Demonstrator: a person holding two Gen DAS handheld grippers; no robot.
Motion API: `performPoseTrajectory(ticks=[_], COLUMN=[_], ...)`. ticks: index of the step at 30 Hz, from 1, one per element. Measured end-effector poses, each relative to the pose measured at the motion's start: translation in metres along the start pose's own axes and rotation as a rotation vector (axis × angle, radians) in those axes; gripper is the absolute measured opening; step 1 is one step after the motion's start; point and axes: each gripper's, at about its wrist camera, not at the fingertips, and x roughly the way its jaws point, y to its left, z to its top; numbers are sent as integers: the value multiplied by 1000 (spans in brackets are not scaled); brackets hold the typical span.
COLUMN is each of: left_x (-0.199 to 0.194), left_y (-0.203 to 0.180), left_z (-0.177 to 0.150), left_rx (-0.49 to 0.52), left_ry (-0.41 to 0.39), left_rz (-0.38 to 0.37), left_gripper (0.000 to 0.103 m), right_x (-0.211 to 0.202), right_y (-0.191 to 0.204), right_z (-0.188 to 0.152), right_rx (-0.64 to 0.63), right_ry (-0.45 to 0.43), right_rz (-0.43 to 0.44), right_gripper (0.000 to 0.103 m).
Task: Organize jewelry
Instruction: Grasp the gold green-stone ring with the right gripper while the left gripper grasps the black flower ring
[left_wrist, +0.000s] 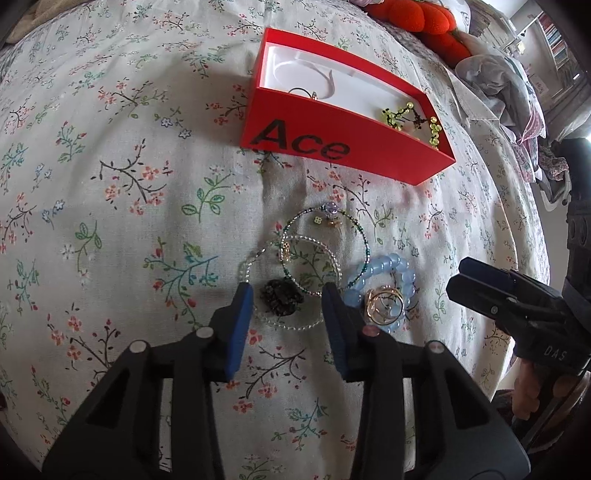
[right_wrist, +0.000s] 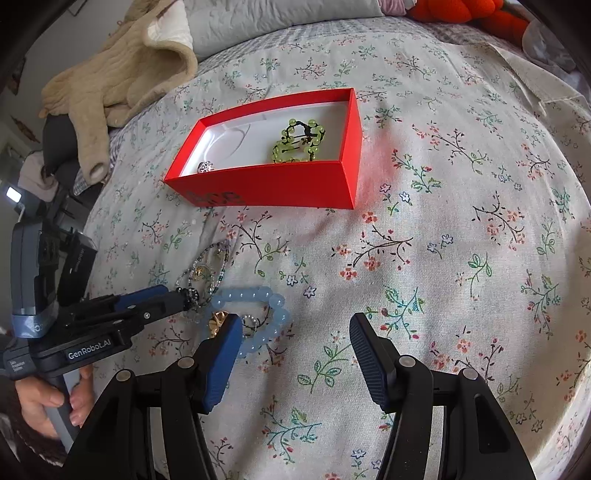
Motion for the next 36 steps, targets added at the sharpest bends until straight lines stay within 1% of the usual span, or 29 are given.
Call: performPoseTrajectory(ticks=[2,5,9,13,21,28,29,33,36], left_x=[2,6,9,7,-13,-18,-18,-21,-23], left_y=[-2,-6,-6,-6,-1,6,5,8,9], left_z=[2,3,3,4,-1,-3,-2,-3,-4], left_rx=[19,40,48,43,45,35,33,29,29], left_ry=[-1,8,18,13,-27,-22,-22,-28,-30], left_rz=[18,26,43,38,23,25,26,26,27], left_gripper=[40,38,26,25,26,26,26,26,26], right_x=[1,1,3,4,8,19,21,29,37], right_y=[1,2,6,10,20,38,41,53,59], right_z=[1,1,1,1,0,3,3,3,4], right_rx=[0,-1,-10,-16,-35,-46,-50,-59,-65], right_ry=[-1,-1,2,8,21,45,48,69,85], right_rz=[2,3,4,16,33,68,73,86,79], right_gripper=[62,62,61,62,61,60,58,43,38])
